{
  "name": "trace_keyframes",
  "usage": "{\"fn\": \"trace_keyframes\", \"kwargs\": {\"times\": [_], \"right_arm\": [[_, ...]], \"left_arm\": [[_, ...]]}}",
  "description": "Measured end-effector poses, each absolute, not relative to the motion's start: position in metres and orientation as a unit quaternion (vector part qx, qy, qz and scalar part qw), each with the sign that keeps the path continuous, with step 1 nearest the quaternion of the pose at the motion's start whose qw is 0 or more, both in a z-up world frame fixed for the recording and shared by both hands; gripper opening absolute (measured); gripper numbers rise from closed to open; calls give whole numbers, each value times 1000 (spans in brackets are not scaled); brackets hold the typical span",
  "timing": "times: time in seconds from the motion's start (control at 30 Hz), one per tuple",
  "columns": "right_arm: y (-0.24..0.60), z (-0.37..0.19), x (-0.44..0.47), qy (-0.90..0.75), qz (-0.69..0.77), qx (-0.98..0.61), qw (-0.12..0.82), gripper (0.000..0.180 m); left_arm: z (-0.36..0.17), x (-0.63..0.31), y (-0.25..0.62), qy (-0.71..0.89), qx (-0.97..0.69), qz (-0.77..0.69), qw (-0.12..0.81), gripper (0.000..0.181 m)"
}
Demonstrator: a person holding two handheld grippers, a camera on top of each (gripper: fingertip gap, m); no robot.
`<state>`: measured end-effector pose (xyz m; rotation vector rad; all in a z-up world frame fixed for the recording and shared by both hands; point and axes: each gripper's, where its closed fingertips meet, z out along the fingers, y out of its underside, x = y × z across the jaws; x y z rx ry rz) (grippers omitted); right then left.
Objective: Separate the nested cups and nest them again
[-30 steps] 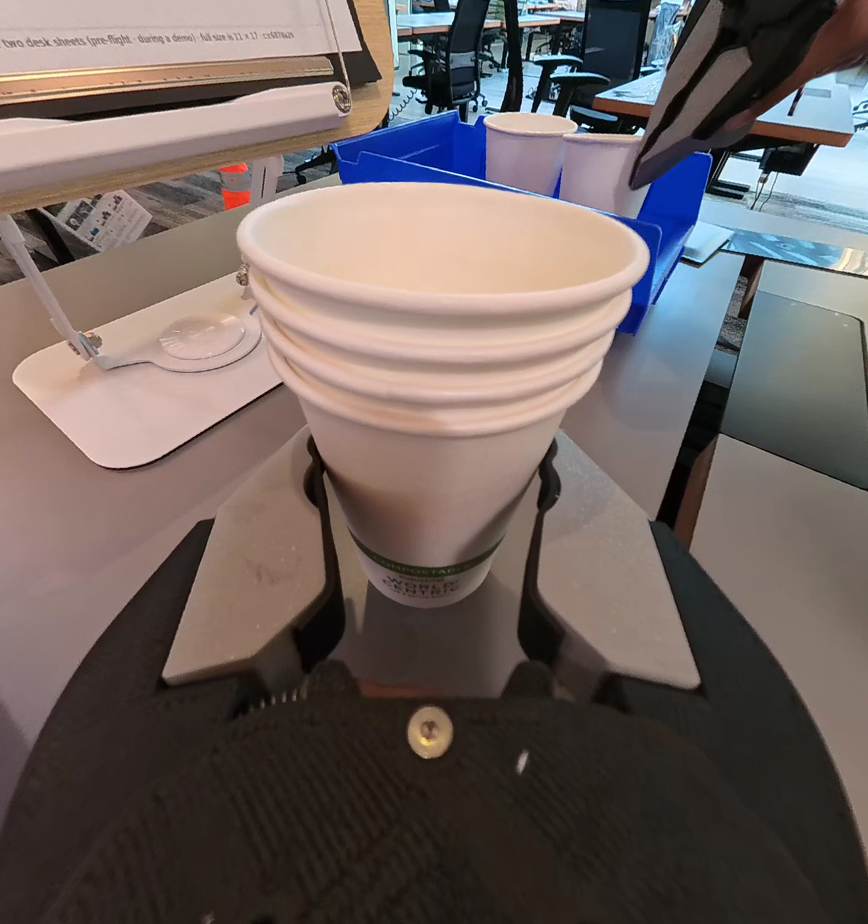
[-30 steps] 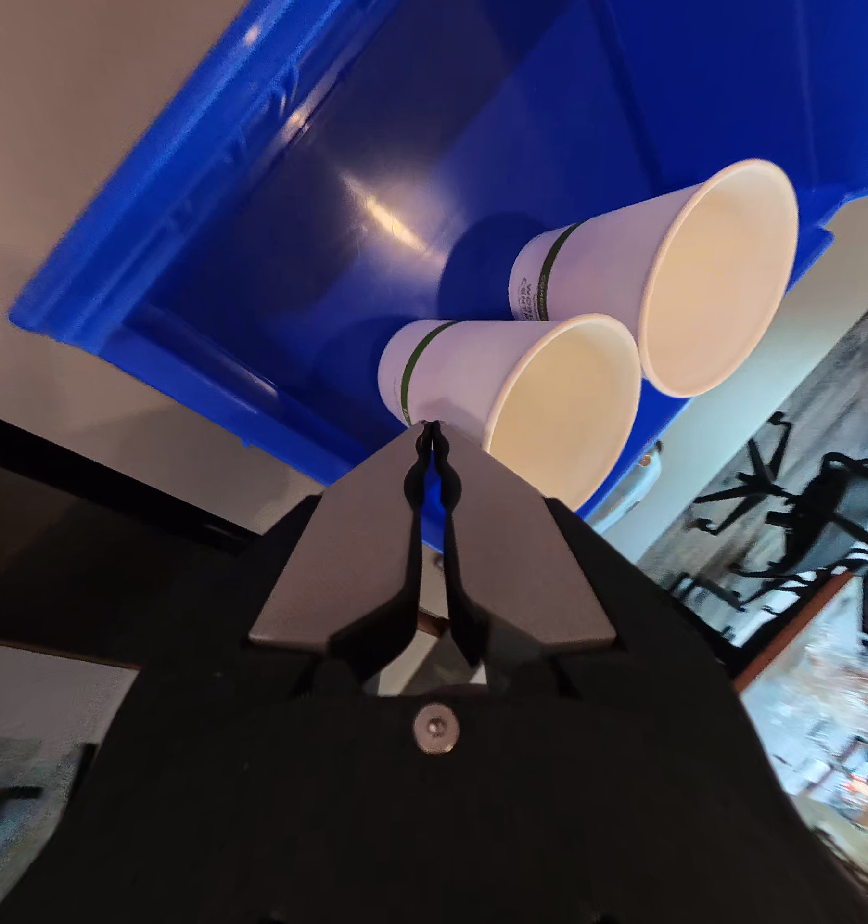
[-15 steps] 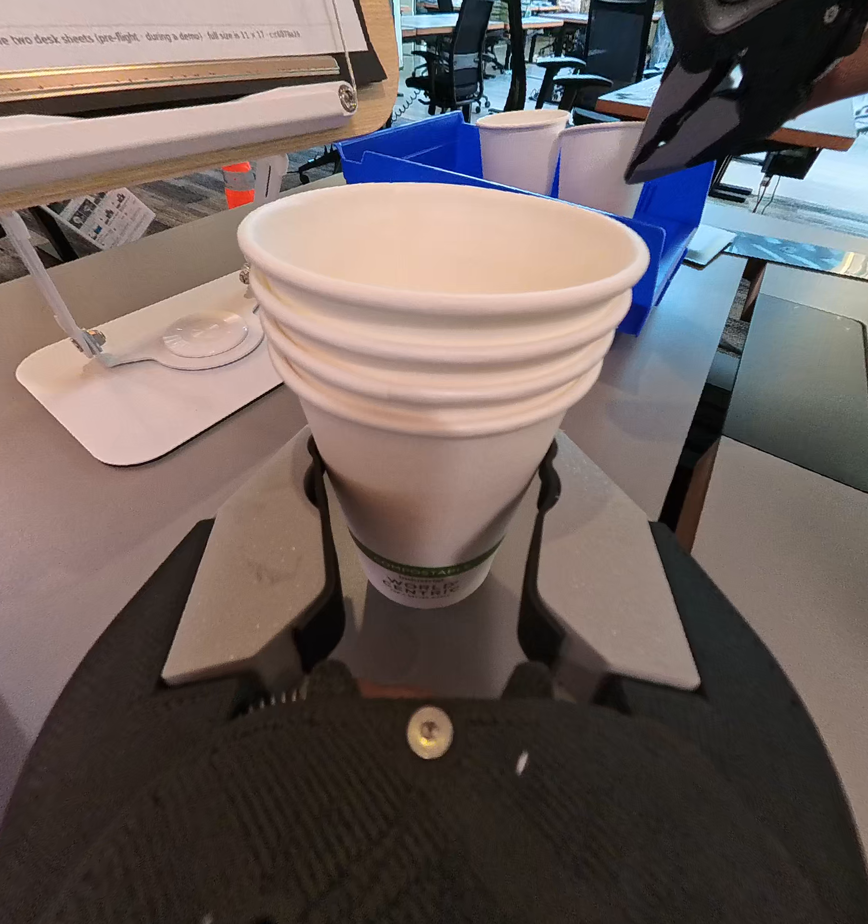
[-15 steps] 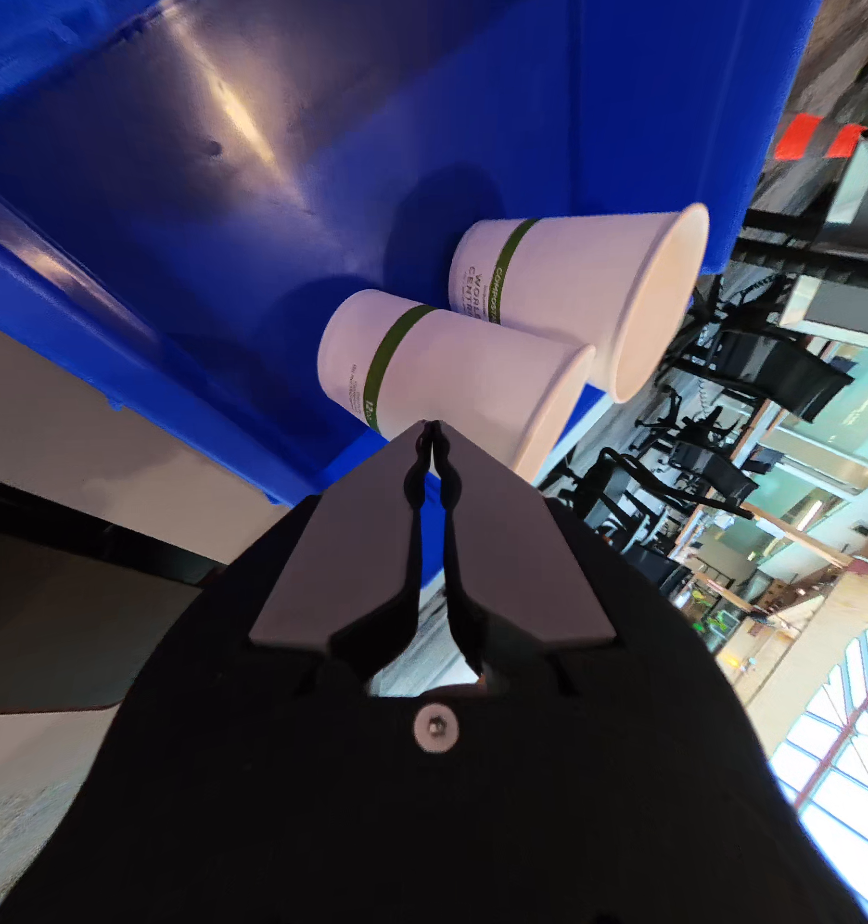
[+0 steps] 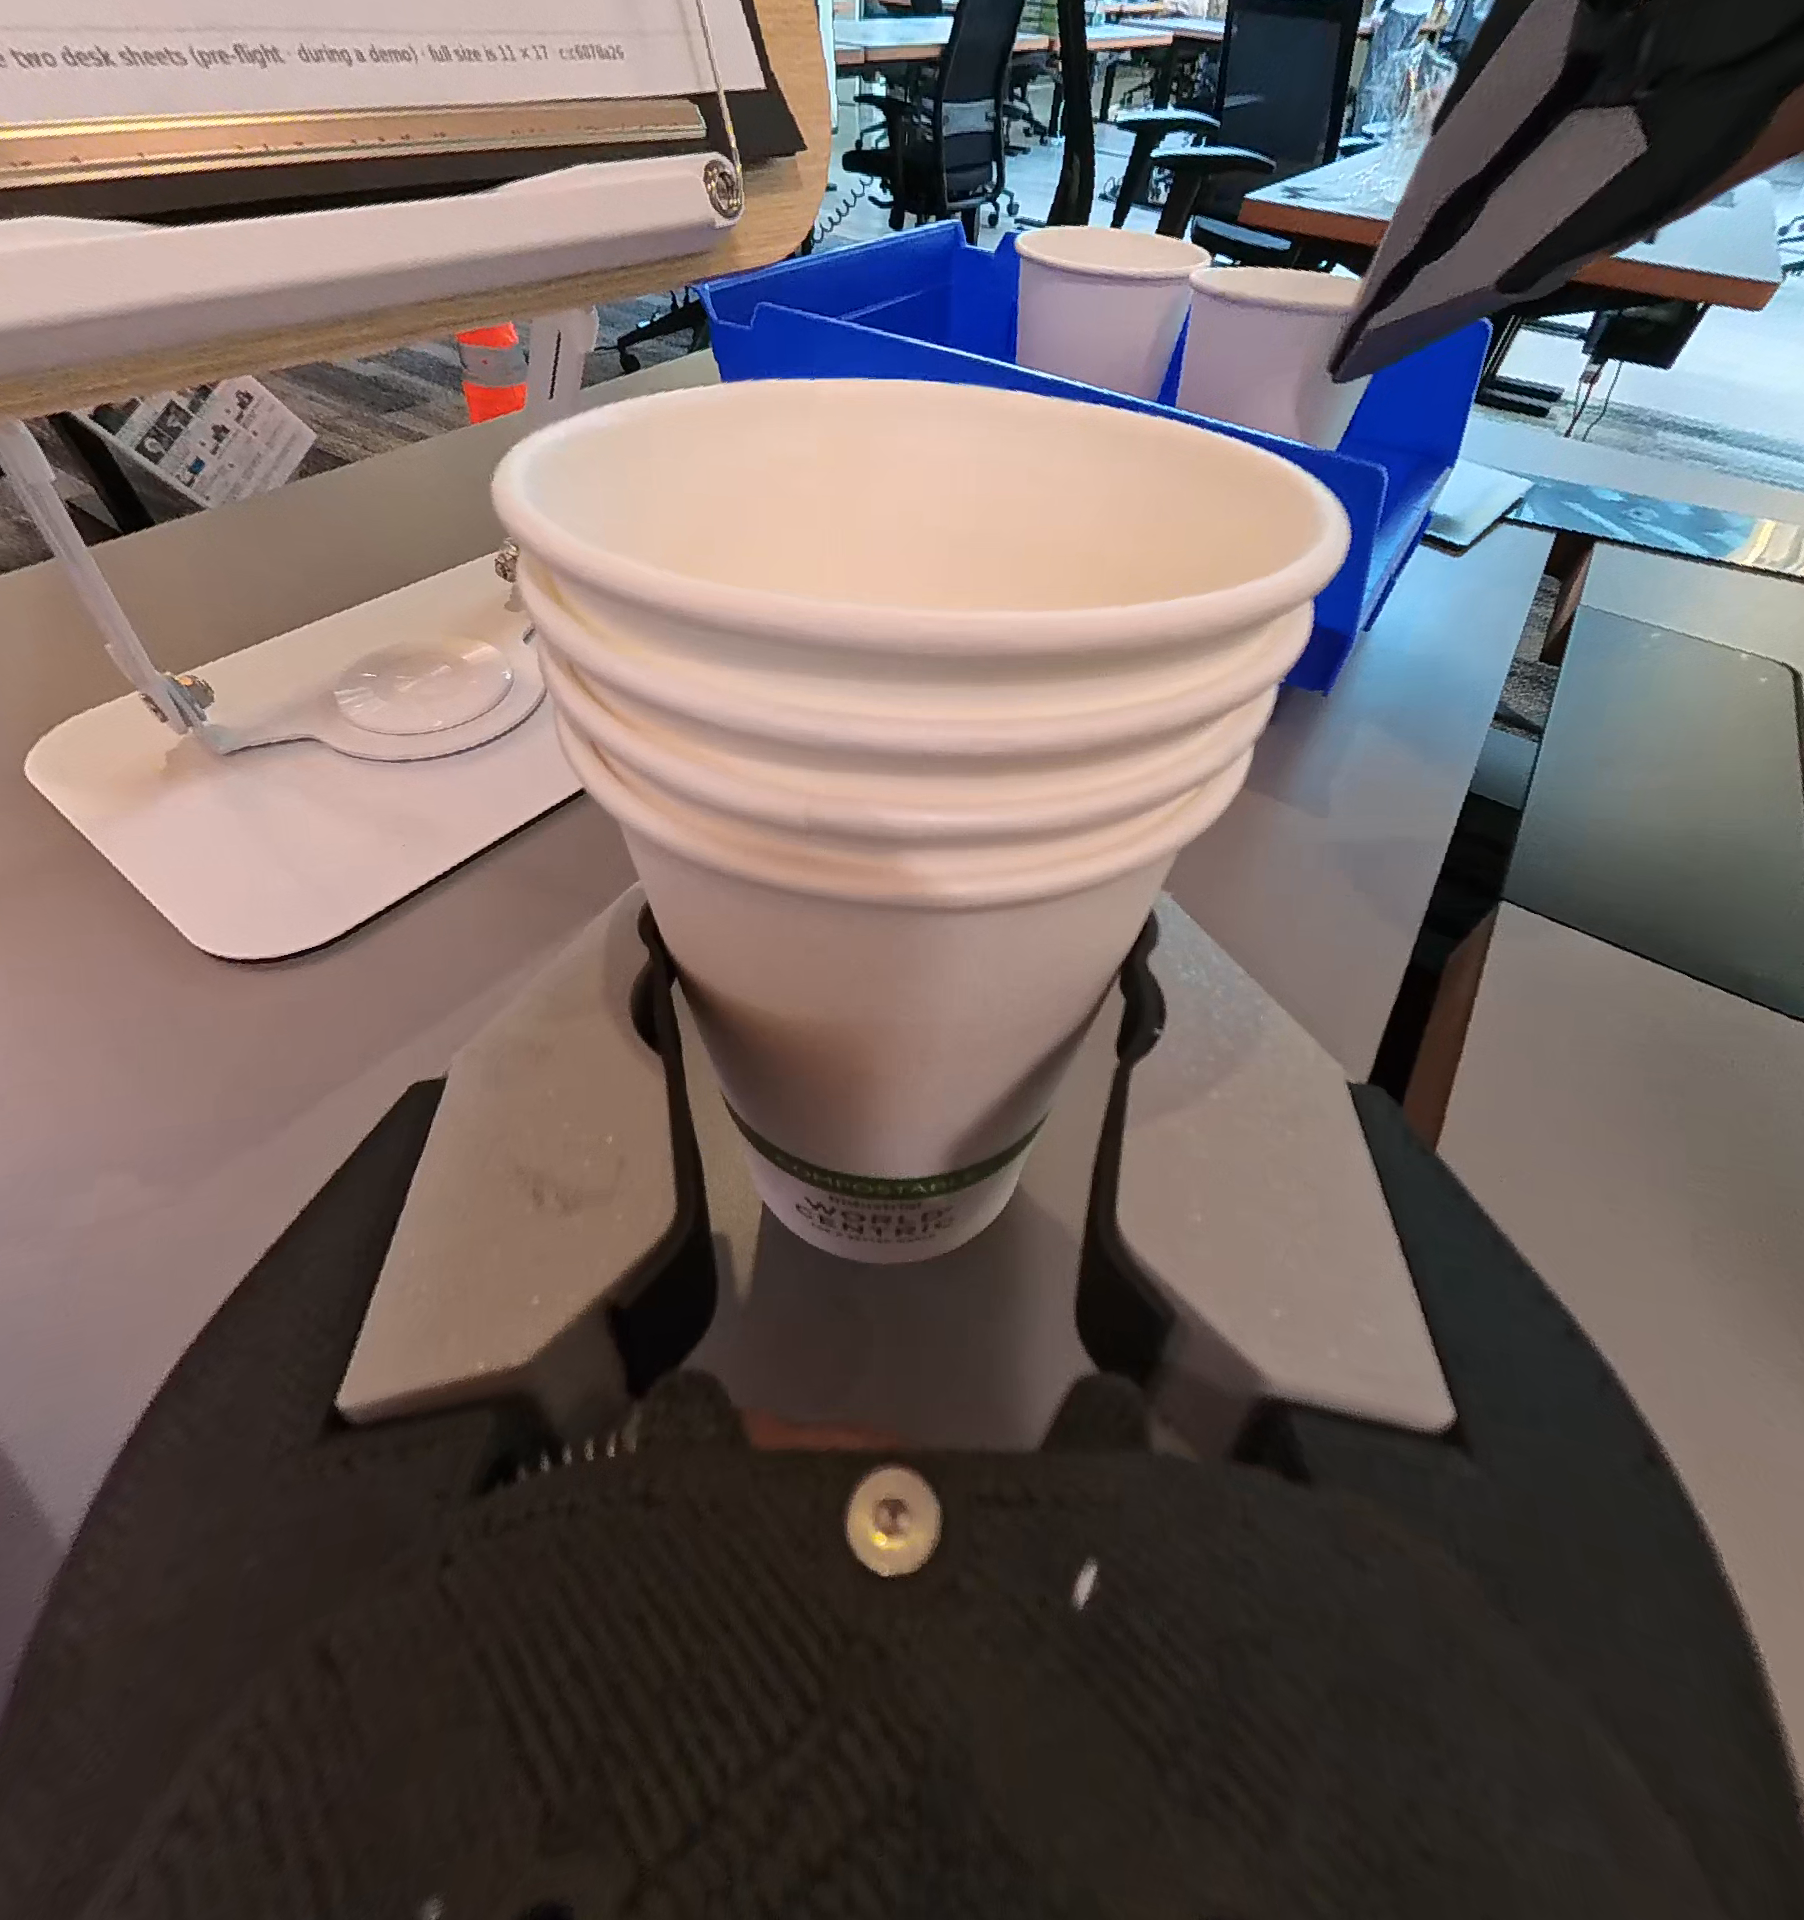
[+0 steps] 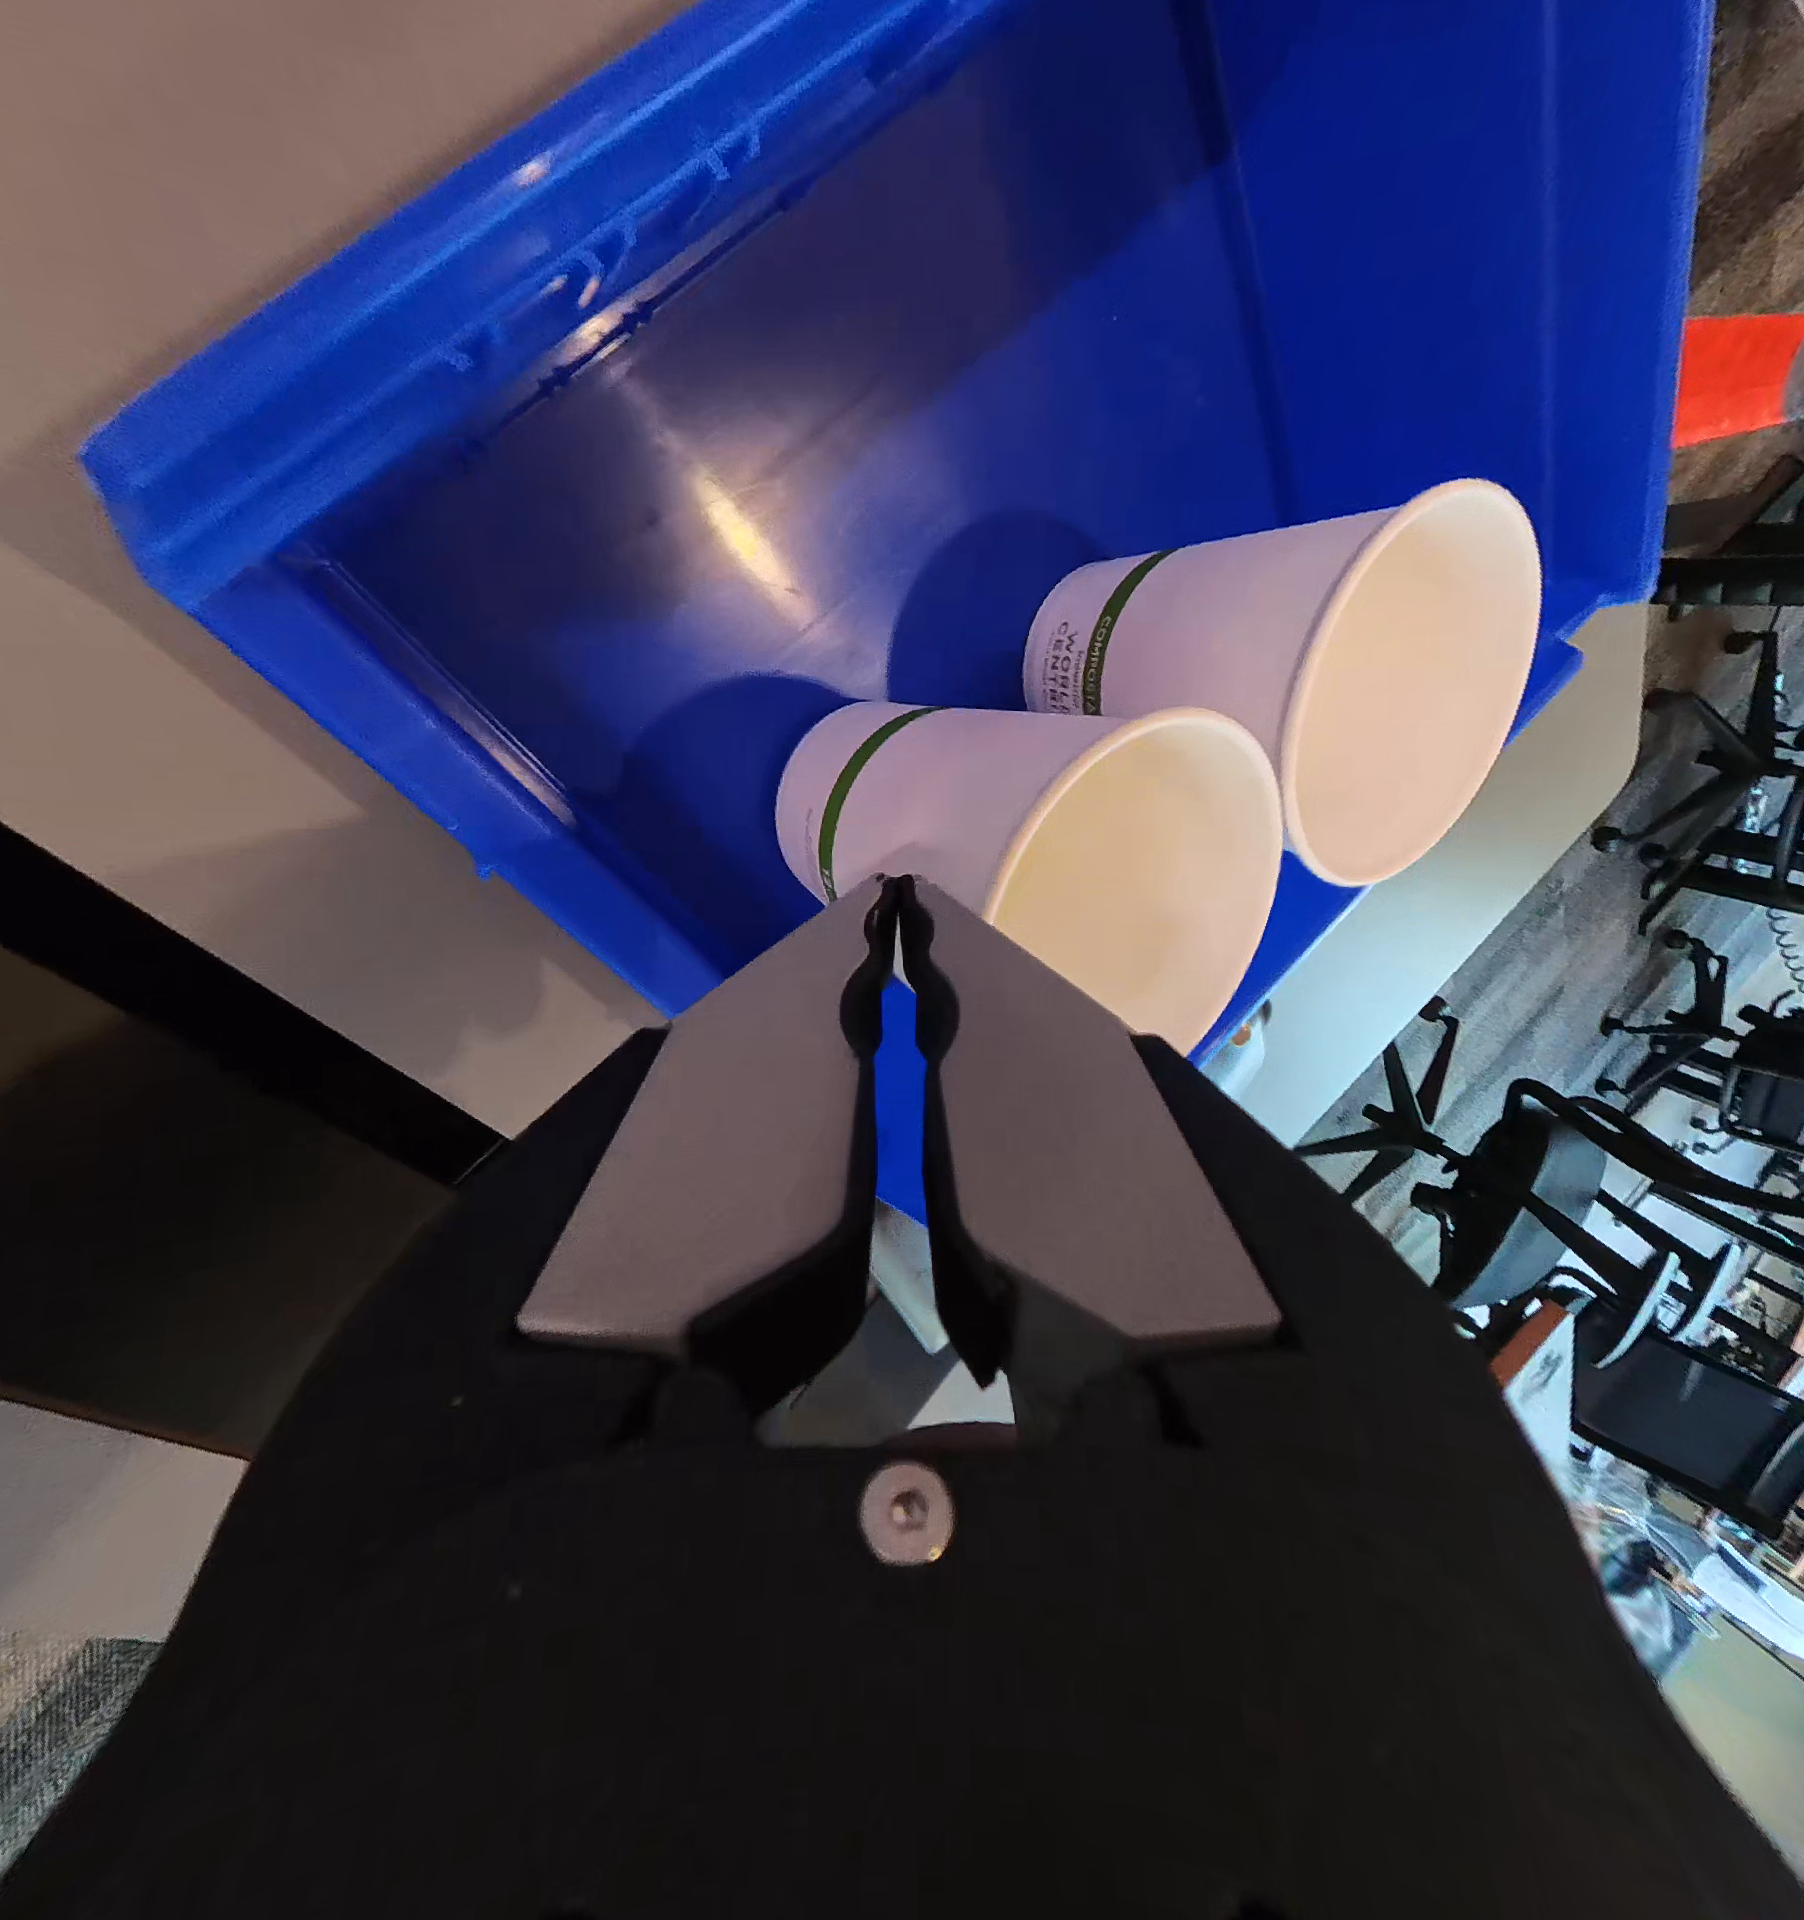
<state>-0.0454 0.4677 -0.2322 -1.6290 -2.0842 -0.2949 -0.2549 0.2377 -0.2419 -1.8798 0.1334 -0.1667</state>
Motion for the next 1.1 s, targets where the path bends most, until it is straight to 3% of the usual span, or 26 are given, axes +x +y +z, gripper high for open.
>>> {"fn": "trace_keyframes", "kwargs": {"times": [0.03, 0.33, 0.63, 0.8, 1.1], "right_arm": [[465, -232, -46, -761, -100, -595, 240, 0], [455, -210, -51, -756, -63, -590, 276, 5], [472, -224, -36, -730, -57, -635, 245, 25], [479, -243, -34, -737, -80, -633, 223, 2], [489, -237, -36, -749, -96, -623, 206, 0]], "left_arm": [[-242, -255, 238, 57, -806, -71, 585, 87], [-243, -254, 238, 59, -807, -72, 583, 87], [-242, -253, 238, 60, -806, -72, 584, 87], [-242, -254, 237, 60, -807, -72, 584, 86], [-245, -252, 238, 64, -810, -72, 578, 87]]}}
